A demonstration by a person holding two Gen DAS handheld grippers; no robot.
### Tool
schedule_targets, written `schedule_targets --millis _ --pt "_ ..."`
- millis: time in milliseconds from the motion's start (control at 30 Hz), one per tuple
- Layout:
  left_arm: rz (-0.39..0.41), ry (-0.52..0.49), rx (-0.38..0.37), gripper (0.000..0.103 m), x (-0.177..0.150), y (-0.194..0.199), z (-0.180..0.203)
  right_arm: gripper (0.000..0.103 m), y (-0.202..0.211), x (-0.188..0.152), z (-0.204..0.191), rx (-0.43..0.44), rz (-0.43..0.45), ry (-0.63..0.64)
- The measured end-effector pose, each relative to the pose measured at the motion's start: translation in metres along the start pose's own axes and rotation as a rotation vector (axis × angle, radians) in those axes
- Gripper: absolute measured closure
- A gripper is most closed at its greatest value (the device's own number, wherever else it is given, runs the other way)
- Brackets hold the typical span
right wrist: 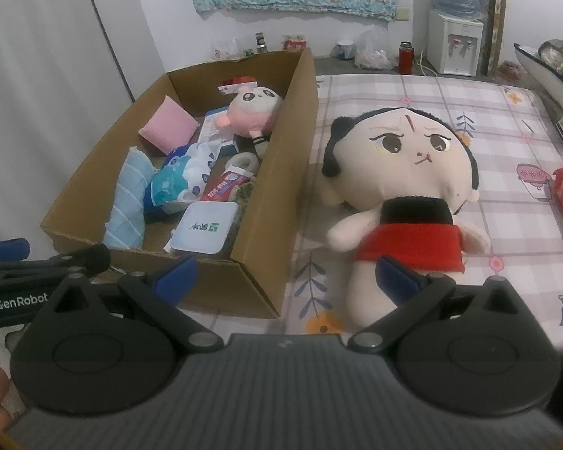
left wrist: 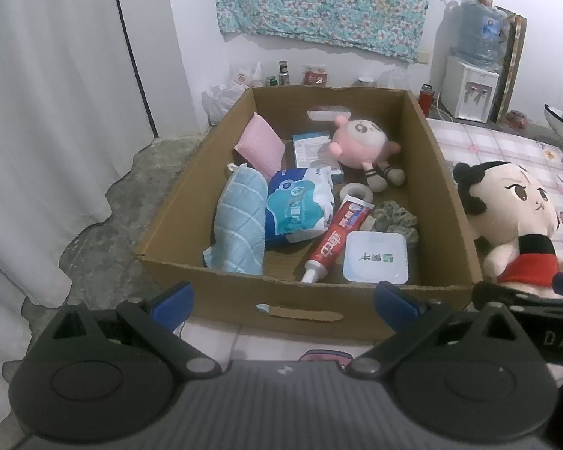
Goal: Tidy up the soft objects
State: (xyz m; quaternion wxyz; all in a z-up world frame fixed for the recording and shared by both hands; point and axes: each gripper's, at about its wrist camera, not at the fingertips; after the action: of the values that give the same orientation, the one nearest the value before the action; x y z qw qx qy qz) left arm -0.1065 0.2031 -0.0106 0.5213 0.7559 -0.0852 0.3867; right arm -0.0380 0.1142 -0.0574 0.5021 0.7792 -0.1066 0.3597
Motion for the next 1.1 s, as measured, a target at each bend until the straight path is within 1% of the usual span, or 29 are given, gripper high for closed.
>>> schedule_targets --millis 367,1100 --pt "-0.01 -0.009 0.019 0.001 -0.0006 -0.0028 -0.0008 0.001 -0.0036 -0.0018 -0.0013 -0.008 -0.012 0.007" --pt "-0.017 -0.013 0.028 0.001 -0.0018 -0.0052 -0.0027 0.001 -0.0069 -0.0029 -0.0034 -0.014 -0.021 0.012"
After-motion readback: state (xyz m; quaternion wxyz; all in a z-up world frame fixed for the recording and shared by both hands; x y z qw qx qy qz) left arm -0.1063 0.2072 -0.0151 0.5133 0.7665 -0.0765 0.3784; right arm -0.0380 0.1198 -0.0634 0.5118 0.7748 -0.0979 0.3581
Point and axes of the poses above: each gripper's, at about its wrist camera, not at the fingertips, and y roughly against the way its jaws point, z to its right, x to its top, and after that the axes turned 6 degrees about x, right-handed
